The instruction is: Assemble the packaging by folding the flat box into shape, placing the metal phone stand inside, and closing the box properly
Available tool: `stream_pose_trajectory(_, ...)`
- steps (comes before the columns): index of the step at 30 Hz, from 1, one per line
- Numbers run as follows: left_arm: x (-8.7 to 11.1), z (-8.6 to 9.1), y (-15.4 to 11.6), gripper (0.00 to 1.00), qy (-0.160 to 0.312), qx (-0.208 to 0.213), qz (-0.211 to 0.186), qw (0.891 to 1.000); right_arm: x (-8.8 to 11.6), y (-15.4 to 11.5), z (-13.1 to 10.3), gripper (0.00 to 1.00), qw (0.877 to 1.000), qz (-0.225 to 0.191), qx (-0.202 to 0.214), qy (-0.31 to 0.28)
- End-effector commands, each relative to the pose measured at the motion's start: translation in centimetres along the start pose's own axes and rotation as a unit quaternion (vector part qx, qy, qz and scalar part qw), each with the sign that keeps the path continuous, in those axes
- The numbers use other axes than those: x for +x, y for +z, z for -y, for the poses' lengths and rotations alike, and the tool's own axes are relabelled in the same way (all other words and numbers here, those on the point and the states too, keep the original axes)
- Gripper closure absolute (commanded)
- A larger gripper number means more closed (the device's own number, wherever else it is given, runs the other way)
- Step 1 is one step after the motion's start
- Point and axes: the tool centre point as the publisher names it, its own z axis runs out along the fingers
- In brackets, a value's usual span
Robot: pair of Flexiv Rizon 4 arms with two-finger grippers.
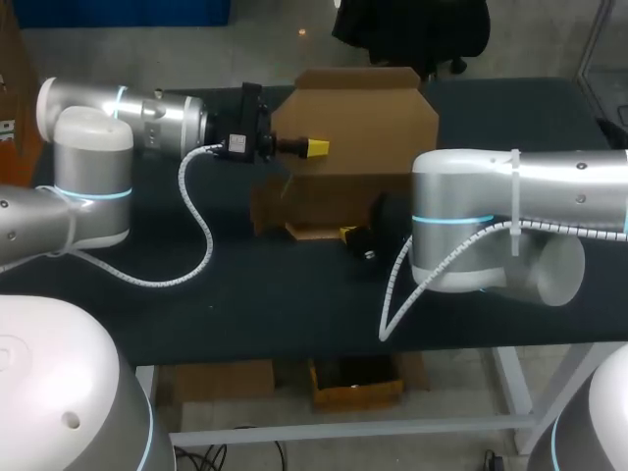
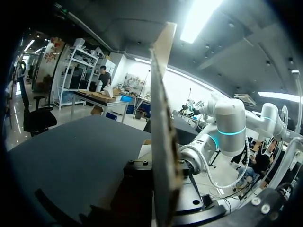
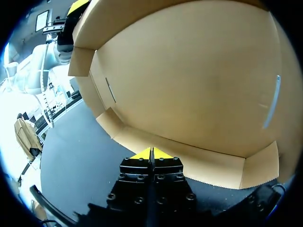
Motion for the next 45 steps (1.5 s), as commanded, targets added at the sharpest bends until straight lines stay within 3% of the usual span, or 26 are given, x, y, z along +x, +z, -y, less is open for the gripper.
stream_pose_trajectory(1,0.1,-0.2,0.0,1.0,0.0,0.001,0.002,1.0,0.1,0.3,0.3,1.0,1.0,0.003,-0.002,0.0)
stream_pose_trajectory(23,0.0,-0.4,0.1,1.0,-0.001,0.0,0.004,1.0,0.3,-0.4,0.2,1.0,1.0,0.007,-0.006,-0.004)
stream_pose_trajectory(36,0.0,-0.4,0.1,1.0,-0.001,0.0,0.004,1.0,1.6,-5.4,-0.7,1.0,0.999,-0.014,-0.038,-0.012)
stream_pose_trajectory(45,0.0,-0.4,0.1,1.0,-0.001,0.0,0.004,1.0,1.3,-10.1,-1.2,1.0,0.998,-0.023,-0.057,-0.006)
